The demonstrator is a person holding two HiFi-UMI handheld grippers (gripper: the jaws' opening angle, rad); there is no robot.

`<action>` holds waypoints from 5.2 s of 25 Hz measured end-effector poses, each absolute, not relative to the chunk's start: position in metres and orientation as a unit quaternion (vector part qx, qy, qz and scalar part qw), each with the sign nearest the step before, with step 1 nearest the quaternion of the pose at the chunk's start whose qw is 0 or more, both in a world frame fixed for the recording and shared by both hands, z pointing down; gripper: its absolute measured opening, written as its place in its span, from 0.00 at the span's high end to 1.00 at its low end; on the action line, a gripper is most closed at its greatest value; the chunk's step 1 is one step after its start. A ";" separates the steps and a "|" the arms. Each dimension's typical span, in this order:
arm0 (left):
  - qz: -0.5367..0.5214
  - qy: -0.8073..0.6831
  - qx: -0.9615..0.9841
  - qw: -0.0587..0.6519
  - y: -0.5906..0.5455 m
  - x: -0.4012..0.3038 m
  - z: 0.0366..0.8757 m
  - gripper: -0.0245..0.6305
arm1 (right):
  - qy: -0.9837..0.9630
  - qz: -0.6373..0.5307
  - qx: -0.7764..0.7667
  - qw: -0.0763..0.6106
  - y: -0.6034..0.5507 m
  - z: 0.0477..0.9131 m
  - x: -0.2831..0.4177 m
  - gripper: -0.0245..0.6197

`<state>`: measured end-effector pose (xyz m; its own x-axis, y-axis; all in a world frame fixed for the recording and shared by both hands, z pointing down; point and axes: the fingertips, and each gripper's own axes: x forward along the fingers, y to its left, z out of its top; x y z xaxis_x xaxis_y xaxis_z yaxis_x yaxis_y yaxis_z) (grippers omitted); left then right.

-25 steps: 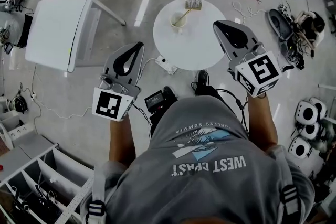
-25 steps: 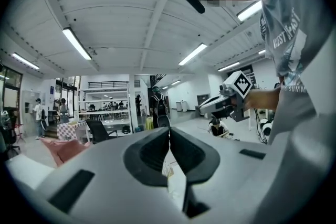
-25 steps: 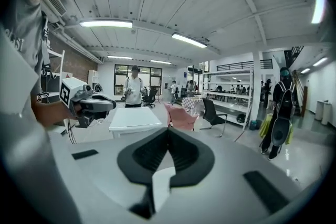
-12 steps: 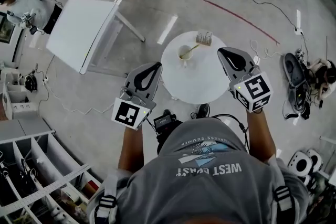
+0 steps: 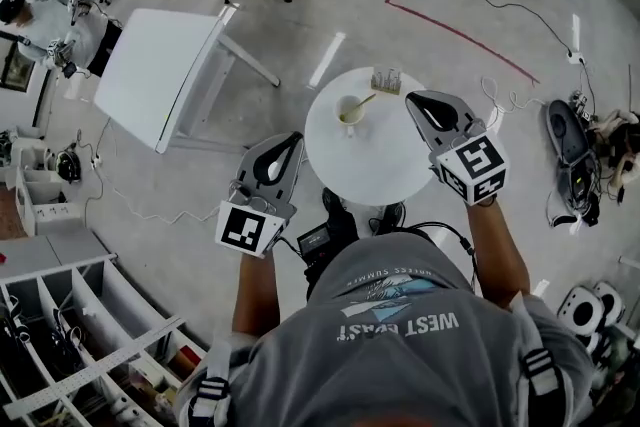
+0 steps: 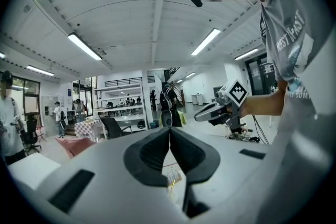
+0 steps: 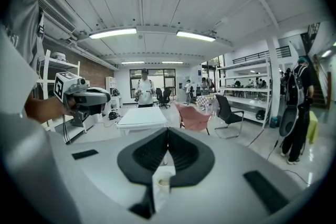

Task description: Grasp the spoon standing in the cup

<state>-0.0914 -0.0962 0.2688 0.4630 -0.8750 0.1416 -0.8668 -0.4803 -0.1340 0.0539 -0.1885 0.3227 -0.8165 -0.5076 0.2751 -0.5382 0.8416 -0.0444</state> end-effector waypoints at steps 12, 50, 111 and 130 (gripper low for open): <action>-0.092 0.495 -0.864 -0.009 -0.119 -0.123 0.293 0.95 | -0.933 0.098 0.314 0.147 -0.218 0.355 0.038 0.96; -0.141 0.460 -0.872 -0.093 -0.133 -0.158 0.371 0.95 | -0.879 0.266 0.336 0.210 -0.263 0.542 0.015 0.95; -0.150 0.443 -0.879 -0.093 -0.151 -0.146 0.379 0.95 | -0.844 0.431 0.302 0.107 -0.261 0.556 0.038 0.96; -0.159 0.410 -0.894 -0.079 -0.147 -0.104 0.377 0.95 | -0.793 0.490 0.360 0.025 -0.244 0.563 0.125 0.96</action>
